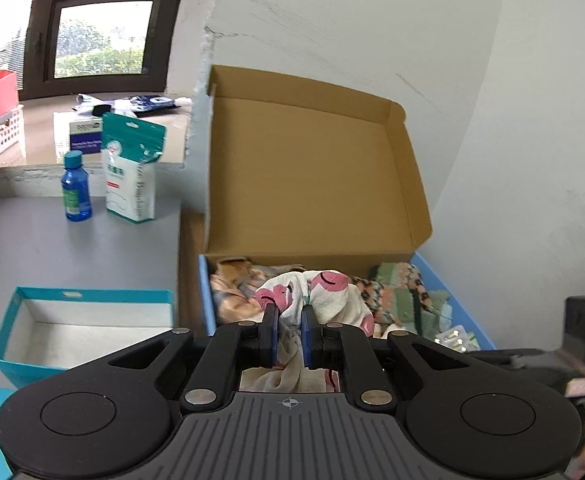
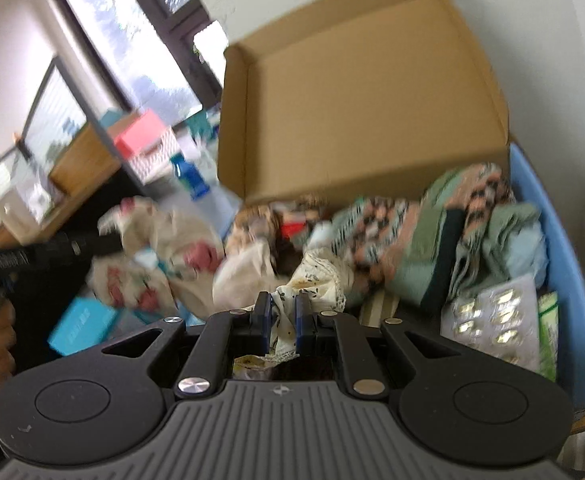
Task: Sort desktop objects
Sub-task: 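Drop the cream cloth in the blue box while the left carries the white cloth over, then lower the pink-patterned white cloth into the blue box and open the left gripper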
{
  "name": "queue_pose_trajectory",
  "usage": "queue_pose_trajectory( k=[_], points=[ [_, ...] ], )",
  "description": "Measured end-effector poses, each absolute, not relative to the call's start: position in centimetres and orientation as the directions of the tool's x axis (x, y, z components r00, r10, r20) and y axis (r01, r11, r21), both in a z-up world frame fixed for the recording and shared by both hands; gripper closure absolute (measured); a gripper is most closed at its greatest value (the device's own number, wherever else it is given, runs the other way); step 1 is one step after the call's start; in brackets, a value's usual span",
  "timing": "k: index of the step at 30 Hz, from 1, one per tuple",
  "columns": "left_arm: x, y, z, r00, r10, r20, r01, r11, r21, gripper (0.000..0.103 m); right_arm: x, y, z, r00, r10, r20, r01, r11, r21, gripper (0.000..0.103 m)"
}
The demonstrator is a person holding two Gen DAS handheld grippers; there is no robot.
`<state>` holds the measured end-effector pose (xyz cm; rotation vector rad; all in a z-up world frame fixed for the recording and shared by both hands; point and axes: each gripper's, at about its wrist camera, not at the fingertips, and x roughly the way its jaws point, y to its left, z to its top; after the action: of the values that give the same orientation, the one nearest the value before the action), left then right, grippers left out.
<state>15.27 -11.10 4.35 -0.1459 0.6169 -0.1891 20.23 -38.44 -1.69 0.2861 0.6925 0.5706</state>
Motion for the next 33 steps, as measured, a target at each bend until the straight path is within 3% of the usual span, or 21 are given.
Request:
queue_pose_trajectory(
  k=[5,9,12,26,33],
  points=[
    [15.2,-12.2,4.2,0.793,-0.225,-0.566,0.140,0.972,-0.190,0.089,19.9,-38.5,-2.5,0.610,0.589,-0.530,-0.417,0.807,0.418,0.081],
    [15.1,-12.6,4.2,0.791,-0.223,-0.570,0.137,0.972,-0.189,0.089,19.6,-38.5,-3.2,0.597,0.594,-0.539,-0.432,0.804,0.409,0.063],
    [15.0,-12.6,3.9,0.786,-0.224,-0.576,0.130,0.971,-0.200,0.089,19.3,-38.7,-3.5,0.591,0.597,-0.543,-0.441,0.802,0.403,0.058],
    [13.9,-12.0,1.9,0.756,-0.114,-0.645,0.054,0.992,-0.113,0.089,18.1,-39.8,-2.0,0.632,0.576,-0.519,-0.426,0.817,0.388,0.058],
    [14.0,-12.5,1.4,0.740,-0.142,-0.657,0.075,0.989,-0.128,0.089,18.3,-39.5,-1.8,0.634,0.573,-0.519,-0.422,0.819,0.389,0.058]
  ],
)
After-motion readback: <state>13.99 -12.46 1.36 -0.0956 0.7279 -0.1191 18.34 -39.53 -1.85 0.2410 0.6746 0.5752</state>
